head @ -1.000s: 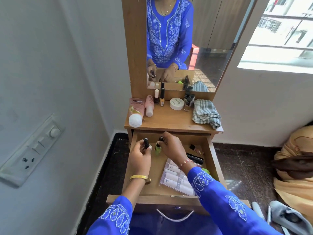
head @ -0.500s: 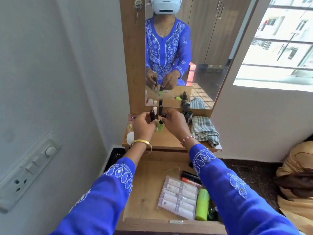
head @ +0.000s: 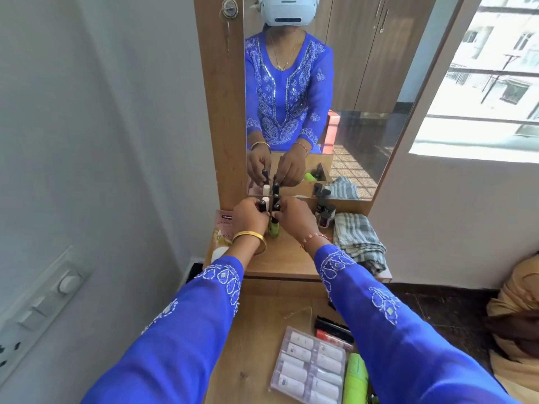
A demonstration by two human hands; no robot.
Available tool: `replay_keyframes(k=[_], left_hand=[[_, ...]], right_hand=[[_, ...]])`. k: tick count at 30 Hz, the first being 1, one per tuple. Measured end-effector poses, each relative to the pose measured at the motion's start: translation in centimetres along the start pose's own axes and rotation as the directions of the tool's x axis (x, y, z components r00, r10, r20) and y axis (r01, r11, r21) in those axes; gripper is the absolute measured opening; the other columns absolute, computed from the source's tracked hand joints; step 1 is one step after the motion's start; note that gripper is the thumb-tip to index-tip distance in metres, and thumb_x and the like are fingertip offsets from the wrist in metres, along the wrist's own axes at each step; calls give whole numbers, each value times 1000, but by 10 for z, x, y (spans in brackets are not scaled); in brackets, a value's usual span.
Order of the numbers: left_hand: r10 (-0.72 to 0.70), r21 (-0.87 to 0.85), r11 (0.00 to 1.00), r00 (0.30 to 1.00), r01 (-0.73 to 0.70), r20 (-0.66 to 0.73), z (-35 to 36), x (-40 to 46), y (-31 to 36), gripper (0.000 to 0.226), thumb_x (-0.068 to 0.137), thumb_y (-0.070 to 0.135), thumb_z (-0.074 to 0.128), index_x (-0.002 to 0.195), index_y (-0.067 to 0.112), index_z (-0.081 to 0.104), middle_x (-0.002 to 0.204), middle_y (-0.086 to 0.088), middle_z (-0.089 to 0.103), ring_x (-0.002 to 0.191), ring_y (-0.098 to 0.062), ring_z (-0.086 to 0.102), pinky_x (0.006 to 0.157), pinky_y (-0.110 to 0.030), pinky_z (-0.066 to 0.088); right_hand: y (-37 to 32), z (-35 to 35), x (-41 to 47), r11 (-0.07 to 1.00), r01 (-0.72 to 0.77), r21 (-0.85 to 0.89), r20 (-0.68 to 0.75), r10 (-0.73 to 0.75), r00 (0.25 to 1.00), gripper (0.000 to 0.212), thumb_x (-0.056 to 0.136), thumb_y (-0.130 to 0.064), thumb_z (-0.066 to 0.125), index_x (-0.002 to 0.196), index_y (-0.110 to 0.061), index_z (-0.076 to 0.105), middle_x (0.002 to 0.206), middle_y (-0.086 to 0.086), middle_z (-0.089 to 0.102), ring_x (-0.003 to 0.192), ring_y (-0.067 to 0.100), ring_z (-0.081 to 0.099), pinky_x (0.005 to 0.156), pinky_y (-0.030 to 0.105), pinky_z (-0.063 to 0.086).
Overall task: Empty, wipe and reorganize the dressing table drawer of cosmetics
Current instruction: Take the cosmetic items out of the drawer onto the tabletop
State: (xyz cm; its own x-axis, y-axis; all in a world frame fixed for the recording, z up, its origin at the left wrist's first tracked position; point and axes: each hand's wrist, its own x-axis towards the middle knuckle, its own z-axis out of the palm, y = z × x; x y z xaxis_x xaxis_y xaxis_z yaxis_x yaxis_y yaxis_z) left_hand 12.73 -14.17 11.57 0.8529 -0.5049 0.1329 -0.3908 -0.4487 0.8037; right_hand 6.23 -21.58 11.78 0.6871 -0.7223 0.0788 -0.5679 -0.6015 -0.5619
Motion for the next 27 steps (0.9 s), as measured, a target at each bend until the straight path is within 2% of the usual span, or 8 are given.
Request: replay_keyframes(k=[9, 14, 16, 17, 19, 22, 24, 27], left_hand=[[-16, 18, 1000, 999, 16, 41, 8, -1, -2, 28, 81, 4, 60, 108, 6, 66, 105, -16, 69, 99, -31, 63, 83, -35, 49], [-54, -103, 993, 998, 52, -25, 3, -13, 0, 30, 86, 5, 51, 115, 6, 61, 108, -14, 68, 102, -30, 61, 84, -35, 48], [-36, -141, 990, 997, 26, -69, -3, -24, -1, 35, 87, 5, 48, 121, 6, 57, 110, -14, 67, 104, -30, 61, 84, -31, 46], [-22, -156, 988, 996, 8, -85, -5, -31, -3, 35, 88, 6, 48, 122, 6, 56, 112, -13, 67, 105, -27, 61, 83, -27, 44], [20, -212, 976, 995, -41, -100, -8, -46, -7, 32, 88, 5, 49, 118, 7, 59, 113, -11, 66, 104, -23, 61, 82, -21, 43], [74, -248, 964, 990, -101, -117, -7, -72, -16, 24, 87, 4, 50, 107, 7, 64, 107, -9, 67, 93, -17, 60, 75, -14, 41], [118, -235, 961, 986, -144, -121, -4, -92, -24, 20, 87, 4, 51, 100, 7, 66, 102, -7, 67, 86, -15, 57, 67, -5, 37], [148, -242, 957, 986, -162, -78, 1, -119, -37, 18, 86, 3, 52, 96, 7, 67, 93, -2, 65, 80, -10, 55, 65, 2, 38]], right_hand=[[6, 7, 2, 998, 5, 60, -29, -3, 1000, 23, 86, -17, 60, 107, -9, 60, 107, 13, 68, 102, 29, 61, 89, 43, 50], [13, 5, -10, 987, 22, 159, -90, -8, 996, 27, 88, -18, 57, 113, -9, 61, 107, 10, 69, 101, 24, 62, 89, 38, 50], [17, 3, -22, 972, 25, 233, -144, 9, 990, 23, 88, -16, 56, 110, -9, 62, 96, 5, 70, 90, 16, 62, 80, 28, 48], [19, 3, -28, 964, 35, 262, -177, 13, 984, 21, 88, -15, 55, 107, -8, 63, 84, 0, 68, 80, 12, 59, 73, 24, 43], [24, 3, -44, 956, 55, 290, -247, 19, 969, 16, 88, -14, 55, 99, -9, 65, 66, -5, 55, 64, 9, 49, 65, 22, 37], [33, 8, -75, 948, 60, 314, -274, 30, 961, 12, 87, -11, 56, 94, -9, 65, 60, -3, 51, 62, 14, 49, 59, 23, 38], [41, 17, -99, 947, 70, 314, -261, 15, 965, 11, 85, -8, 57, 92, -8, 66, 63, 1, 55, 64, 18, 52, 64, 27, 42], [58, 33, -133, 953, 81, 293, -266, 0, 964, 9, 83, -7, 59, 87, -6, 67, 68, 8, 62, 66, 22, 56, 66, 32, 46]])
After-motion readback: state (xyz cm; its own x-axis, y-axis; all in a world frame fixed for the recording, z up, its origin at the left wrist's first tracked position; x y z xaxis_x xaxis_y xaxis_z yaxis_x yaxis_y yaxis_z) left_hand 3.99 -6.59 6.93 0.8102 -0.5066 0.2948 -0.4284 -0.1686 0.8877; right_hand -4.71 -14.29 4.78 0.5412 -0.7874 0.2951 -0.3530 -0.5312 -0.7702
